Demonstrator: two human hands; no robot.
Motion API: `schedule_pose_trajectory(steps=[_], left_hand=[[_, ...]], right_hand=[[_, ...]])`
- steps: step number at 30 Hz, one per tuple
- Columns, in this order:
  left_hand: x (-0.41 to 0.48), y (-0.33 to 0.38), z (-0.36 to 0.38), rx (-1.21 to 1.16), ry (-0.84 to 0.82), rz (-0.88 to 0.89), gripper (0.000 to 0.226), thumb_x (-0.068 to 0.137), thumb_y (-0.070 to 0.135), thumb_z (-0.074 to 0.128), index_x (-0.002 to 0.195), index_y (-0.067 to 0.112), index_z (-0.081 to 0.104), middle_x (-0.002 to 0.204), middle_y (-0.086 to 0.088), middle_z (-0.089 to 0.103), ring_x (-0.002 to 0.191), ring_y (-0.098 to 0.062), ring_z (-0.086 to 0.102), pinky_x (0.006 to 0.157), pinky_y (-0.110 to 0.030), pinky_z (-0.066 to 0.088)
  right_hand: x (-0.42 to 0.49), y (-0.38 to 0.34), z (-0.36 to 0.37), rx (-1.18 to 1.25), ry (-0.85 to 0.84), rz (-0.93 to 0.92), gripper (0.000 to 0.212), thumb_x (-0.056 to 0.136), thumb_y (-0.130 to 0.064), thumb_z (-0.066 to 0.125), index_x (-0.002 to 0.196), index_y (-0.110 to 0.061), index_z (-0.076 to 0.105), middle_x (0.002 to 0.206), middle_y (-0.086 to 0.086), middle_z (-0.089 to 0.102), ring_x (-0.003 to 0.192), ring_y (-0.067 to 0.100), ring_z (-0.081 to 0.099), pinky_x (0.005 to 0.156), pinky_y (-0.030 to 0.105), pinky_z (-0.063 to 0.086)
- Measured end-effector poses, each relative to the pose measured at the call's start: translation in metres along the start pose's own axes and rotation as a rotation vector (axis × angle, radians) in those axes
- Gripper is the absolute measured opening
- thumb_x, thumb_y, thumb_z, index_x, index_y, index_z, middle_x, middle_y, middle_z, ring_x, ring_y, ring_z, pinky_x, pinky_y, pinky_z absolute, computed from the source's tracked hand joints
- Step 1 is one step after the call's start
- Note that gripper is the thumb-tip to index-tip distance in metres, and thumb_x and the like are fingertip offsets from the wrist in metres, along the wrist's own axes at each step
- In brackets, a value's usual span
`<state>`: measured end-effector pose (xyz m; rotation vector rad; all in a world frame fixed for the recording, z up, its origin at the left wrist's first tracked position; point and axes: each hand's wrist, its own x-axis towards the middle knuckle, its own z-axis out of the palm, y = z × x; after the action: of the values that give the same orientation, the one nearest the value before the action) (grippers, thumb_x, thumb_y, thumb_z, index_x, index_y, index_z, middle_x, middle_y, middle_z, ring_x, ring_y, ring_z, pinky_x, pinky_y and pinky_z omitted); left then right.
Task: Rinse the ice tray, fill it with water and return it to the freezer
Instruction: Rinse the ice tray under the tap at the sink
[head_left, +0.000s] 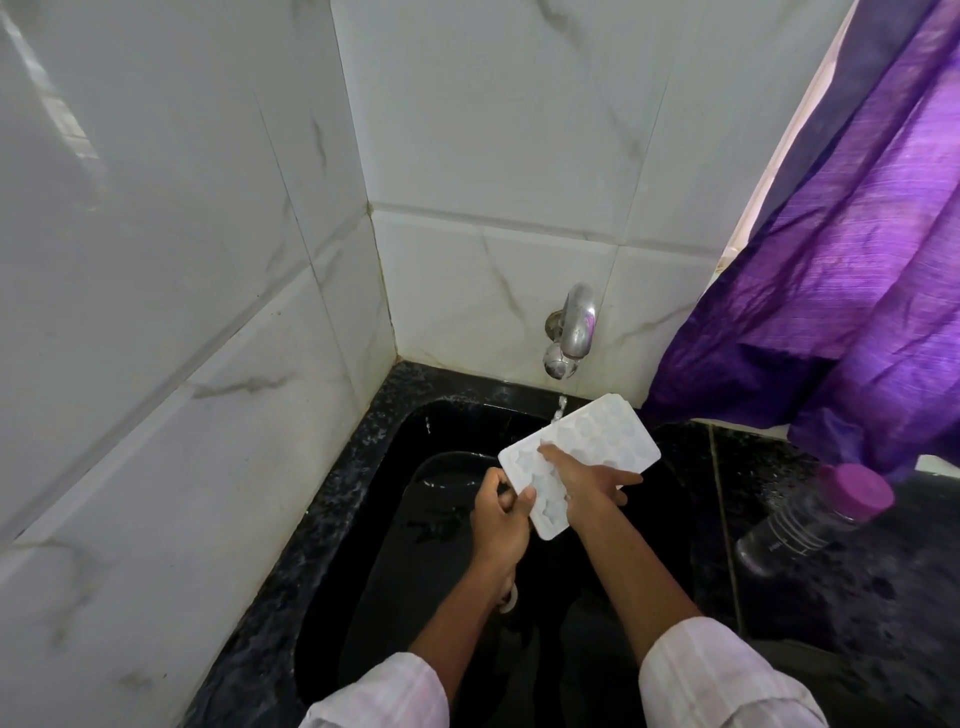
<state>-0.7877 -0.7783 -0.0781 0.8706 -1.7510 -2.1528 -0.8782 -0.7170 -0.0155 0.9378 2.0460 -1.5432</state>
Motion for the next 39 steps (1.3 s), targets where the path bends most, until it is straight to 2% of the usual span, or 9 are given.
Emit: schedule_pose_trajectory(steps=[8, 15, 20, 23, 25, 28, 34, 36, 39], left_hand=[[-0.009, 0.000, -0.003, -0.012, 0.011, -0.012, 0.015, 0.094, 0.011, 0.065, 0.103, 0.022, 0.060, 0.103, -0.003, 0.076, 0.097, -0.021, 0.074, 0.087, -0.052, 0.059], [-0.011, -0.001, -0.003, 0.021, 0.019, 0.015, 0.009, 0.083, 0.029, 0.068, 0.088, 0.030, 0.060, 0.098, -0.010, 0.076, 0.094, -0.027, 0.074, 0.083, -0.058, 0.058], [-0.012, 0.003, -0.007, 0.052, 0.023, 0.019, 0.010, 0.084, 0.024, 0.066, 0.086, 0.031, 0.060, 0.095, -0.009, 0.076, 0.092, -0.025, 0.074, 0.083, -0.057, 0.059], [-0.015, 0.010, -0.011, 0.116, 0.061, 0.052, 0.014, 0.089, 0.015, 0.067, 0.086, 0.026, 0.058, 0.093, -0.006, 0.076, 0.089, -0.022, 0.074, 0.080, -0.051, 0.060], [-0.015, 0.016, -0.016, 0.135, 0.097, 0.083, 0.016, 0.090, 0.012, 0.067, 0.085, 0.020, 0.055, 0.091, -0.007, 0.076, 0.088, -0.024, 0.073, 0.078, -0.048, 0.060], [-0.014, 0.019, -0.026, 0.165, 0.127, 0.106, 0.019, 0.089, 0.009, 0.068, 0.081, 0.016, 0.052, 0.088, -0.007, 0.074, 0.085, -0.021, 0.072, 0.072, -0.038, 0.059], [-0.018, 0.020, -0.051, 0.578, 0.158, 0.432, 0.040, 0.090, 0.005, 0.067, 0.071, 0.024, 0.036, 0.064, 0.007, 0.045, 0.058, 0.000, 0.043, 0.056, -0.013, 0.036], [-0.021, 0.020, -0.058, 0.760, 0.134, 0.582, 0.040, 0.088, -0.003, 0.064, 0.074, 0.026, 0.041, 0.072, 0.011, 0.050, 0.065, 0.000, 0.050, 0.058, -0.012, 0.038], [-0.027, 0.013, -0.070, 1.120, 0.058, 0.812, 0.046, 0.065, -0.009, 0.076, 0.094, 0.018, 0.053, 0.108, -0.002, 0.067, 0.085, -0.017, 0.067, 0.053, -0.027, 0.054]], right_hand=[[0.001, -0.001, -0.002, -0.032, -0.040, 0.008, 0.145, 0.065, -0.036, 0.092, 0.155, -0.016, -0.019, 0.153, 0.016, 0.021, 0.136, 0.034, 0.037, 0.107, 0.049, 0.039], [0.003, 0.008, 0.000, -0.005, -0.026, 0.020, 0.146, 0.066, -0.040, 0.091, 0.155, -0.014, -0.022, 0.152, 0.015, 0.024, 0.133, 0.034, 0.040, 0.106, 0.048, 0.040], [0.002, 0.013, 0.000, 0.027, -0.069, -0.010, 0.142, 0.069, -0.040, 0.089, 0.155, -0.013, -0.020, 0.154, 0.016, 0.024, 0.136, 0.033, 0.040, 0.108, 0.045, 0.039], [0.012, 0.021, 0.001, 0.173, -0.231, -0.023, 0.133, 0.058, -0.034, 0.096, 0.156, -0.016, 0.008, 0.139, 0.013, 0.050, 0.120, 0.031, 0.057, 0.099, 0.048, 0.052], [0.018, 0.028, -0.002, 0.273, -0.408, -0.041, 0.101, 0.057, -0.021, 0.096, 0.142, -0.015, 0.041, 0.123, 0.011, 0.067, 0.106, 0.030, 0.068, 0.085, 0.051, 0.058], [0.018, 0.038, -0.009, 0.299, -0.526, -0.060, 0.072, 0.070, -0.012, 0.086, 0.133, -0.018, 0.051, 0.121, 0.008, 0.070, 0.107, 0.028, 0.068, 0.082, 0.046, 0.058], [0.021, 0.059, -0.010, 0.277, -0.516, 0.021, 0.052, 0.085, -0.016, 0.076, 0.132, -0.012, 0.055, 0.116, 0.004, 0.062, 0.120, 0.024, 0.057, 0.093, 0.038, 0.052], [0.020, 0.066, -0.010, 0.256, -0.500, 0.048, 0.041, 0.088, -0.015, 0.072, 0.127, -0.010, 0.061, 0.117, 0.005, 0.061, 0.120, 0.024, 0.056, 0.098, 0.039, 0.049], [0.021, 0.077, -0.009, 0.233, -0.483, 0.067, 0.038, 0.088, -0.012, 0.070, 0.125, -0.008, 0.063, 0.107, 0.003, 0.060, 0.122, 0.026, 0.056, 0.099, 0.039, 0.049]])
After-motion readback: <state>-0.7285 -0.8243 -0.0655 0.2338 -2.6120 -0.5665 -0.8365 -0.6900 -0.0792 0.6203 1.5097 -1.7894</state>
